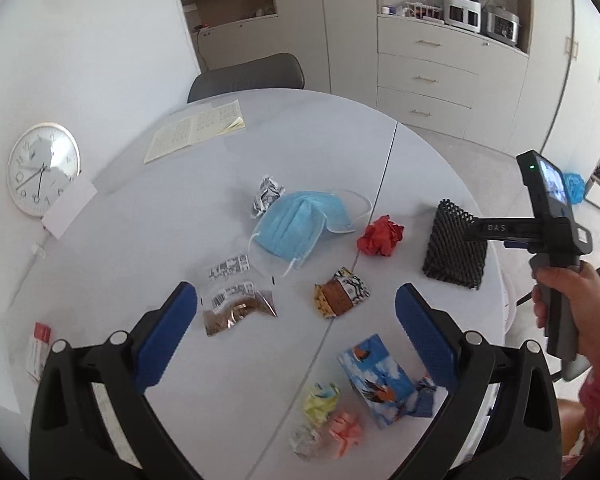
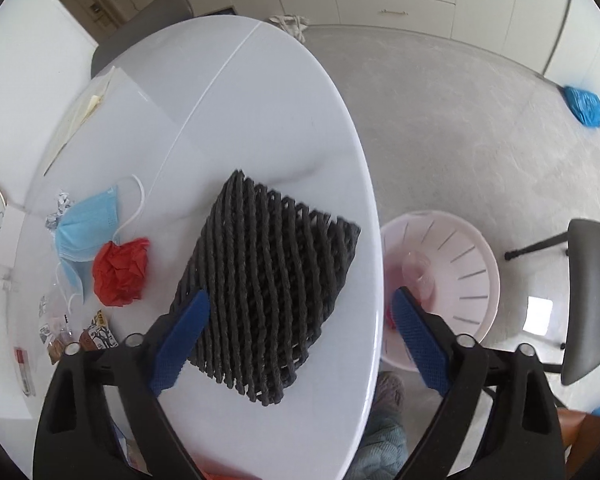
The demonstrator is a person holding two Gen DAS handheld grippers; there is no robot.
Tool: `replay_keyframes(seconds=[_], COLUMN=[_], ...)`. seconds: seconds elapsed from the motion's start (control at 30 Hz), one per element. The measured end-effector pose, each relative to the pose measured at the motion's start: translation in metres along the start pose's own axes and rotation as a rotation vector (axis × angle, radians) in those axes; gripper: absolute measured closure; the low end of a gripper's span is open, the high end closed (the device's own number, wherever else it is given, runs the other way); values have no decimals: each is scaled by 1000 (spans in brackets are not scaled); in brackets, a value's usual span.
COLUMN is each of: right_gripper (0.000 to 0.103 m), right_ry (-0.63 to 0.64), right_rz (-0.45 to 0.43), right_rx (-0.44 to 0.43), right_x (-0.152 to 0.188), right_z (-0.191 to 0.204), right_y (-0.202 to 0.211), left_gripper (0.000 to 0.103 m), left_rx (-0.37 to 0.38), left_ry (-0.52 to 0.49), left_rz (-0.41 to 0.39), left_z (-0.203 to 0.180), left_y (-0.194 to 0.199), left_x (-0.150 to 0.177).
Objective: Collect trash
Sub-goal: 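Grasp the black foam net sheet with the right tool while the left tool grasps the blue mask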
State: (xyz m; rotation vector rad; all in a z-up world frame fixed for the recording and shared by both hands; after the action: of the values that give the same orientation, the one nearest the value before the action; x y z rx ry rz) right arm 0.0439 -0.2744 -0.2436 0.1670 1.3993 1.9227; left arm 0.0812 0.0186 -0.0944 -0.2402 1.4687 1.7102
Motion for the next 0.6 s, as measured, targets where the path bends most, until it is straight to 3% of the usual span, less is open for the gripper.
replay_keyframes(seconds=[0.07, 0.2, 0.33, 0.4, 0.6], right_gripper=[27, 55, 71, 88, 91], right_ry=[-4, -24, 5, 22, 58], right_rz=[2, 2, -3, -9, 1], right_rx=[13, 29, 15, 0, -92], right_x=[3, 7, 7, 5, -2], right_z=[1, 1, 5, 5, 3], right_y=[-4, -14, -15, -12, -6], left_gripper=[8, 8, 11, 13, 24], left_rx=[4, 61, 131, 155, 96], left_ry=[-58, -98, -13, 49, 148], left_rz=[-19, 24, 123, 182, 305], left_z=[-1, -8, -20, -27, -44], left_y=[-23, -68, -110, -127, -169], left_x=[-10, -28, -45, -52, -58])
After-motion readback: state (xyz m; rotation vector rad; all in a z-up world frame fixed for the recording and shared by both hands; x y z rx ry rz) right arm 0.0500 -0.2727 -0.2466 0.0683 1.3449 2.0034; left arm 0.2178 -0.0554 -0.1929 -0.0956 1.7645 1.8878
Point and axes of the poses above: each gripper's, at about its wrist camera, not at the fingertips, and y roughly against the way its jaws point, z to its left, x to its underside, the point moved 6 cm from there along -y, roughly the way its jaws point, and after that the axes turned 12 degrees about -x, right-handed, at the moved point
